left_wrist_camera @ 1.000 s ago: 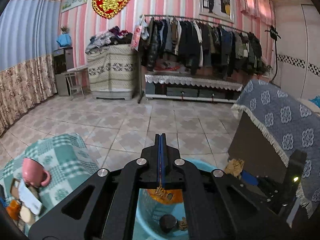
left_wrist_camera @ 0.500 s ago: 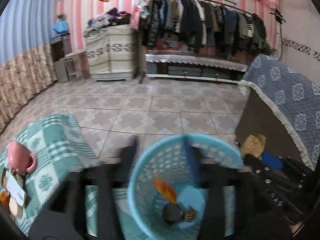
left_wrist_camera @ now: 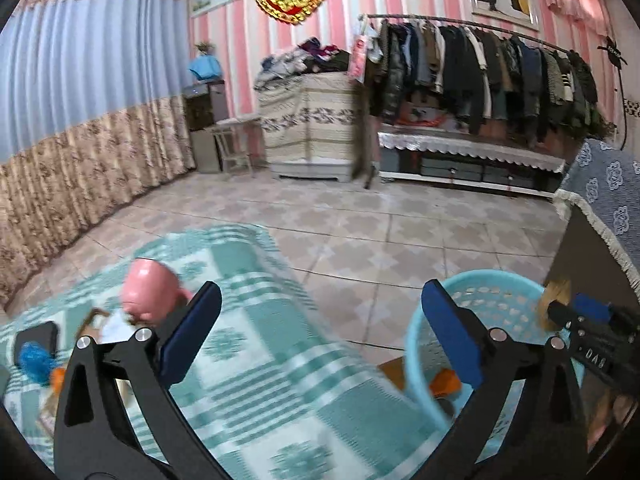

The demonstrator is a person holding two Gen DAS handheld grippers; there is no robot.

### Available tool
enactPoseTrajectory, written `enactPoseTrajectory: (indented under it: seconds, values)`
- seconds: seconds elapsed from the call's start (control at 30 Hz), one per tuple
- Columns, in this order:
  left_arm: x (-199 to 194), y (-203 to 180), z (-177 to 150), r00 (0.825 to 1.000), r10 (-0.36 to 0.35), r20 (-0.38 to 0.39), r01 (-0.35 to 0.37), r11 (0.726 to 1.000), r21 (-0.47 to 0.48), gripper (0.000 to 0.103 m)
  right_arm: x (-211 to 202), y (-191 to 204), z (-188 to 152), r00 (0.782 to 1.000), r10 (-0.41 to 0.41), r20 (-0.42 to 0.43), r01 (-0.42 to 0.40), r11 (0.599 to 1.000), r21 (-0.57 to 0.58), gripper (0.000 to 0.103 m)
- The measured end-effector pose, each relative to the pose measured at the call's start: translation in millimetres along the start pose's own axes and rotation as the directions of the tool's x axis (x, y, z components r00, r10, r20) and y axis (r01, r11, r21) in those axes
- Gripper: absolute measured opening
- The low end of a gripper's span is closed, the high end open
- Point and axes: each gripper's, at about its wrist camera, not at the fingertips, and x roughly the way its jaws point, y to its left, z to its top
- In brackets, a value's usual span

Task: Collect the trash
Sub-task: 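Open the right tool to drop the brown paper into the basket, then move both tools back over the table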

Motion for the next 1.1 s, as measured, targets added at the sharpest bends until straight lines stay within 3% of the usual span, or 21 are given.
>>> enactPoseTrajectory:
  seconds: [0.1,0.37,0.63,0.9,1.1]
  values:
    - [-16,14,-2,0.999,0.051,0.011,-0.051,0.999,0.002,0.098,-3,2,-1,1.0,-0.014,0.009,0.014,1.0,0.0,0.082]
    - [-68,58,-12,0.994,0.102,0.043,-0.099,0.994,-0.055,0.098,-20,24,-2,0.998,-0.007,0.062,0.011,0.998,-0.059,0.091]
    - [-121,115,-28,0.982,0.177,0.059,-0.169,0.978,-0.127,0.098,-51,69,-10,0.986,0.133,0.104,-0.118,0.984,-0.137,0.094]
    - [-159,170,-65,0.961,0.275,0.034,-0.267,0.951,-0.159,0.098,-65,129,-26,0.966,0.252,0.058,-0.232,0.943,-0.238,0.095]
    - [-177,215,-96,0.945,0.328,-0.018,-0.323,0.92,-0.223,0.098,-77,175,-50,0.938,0.347,0.009,-0.329,0.898,-0.294,0.095]
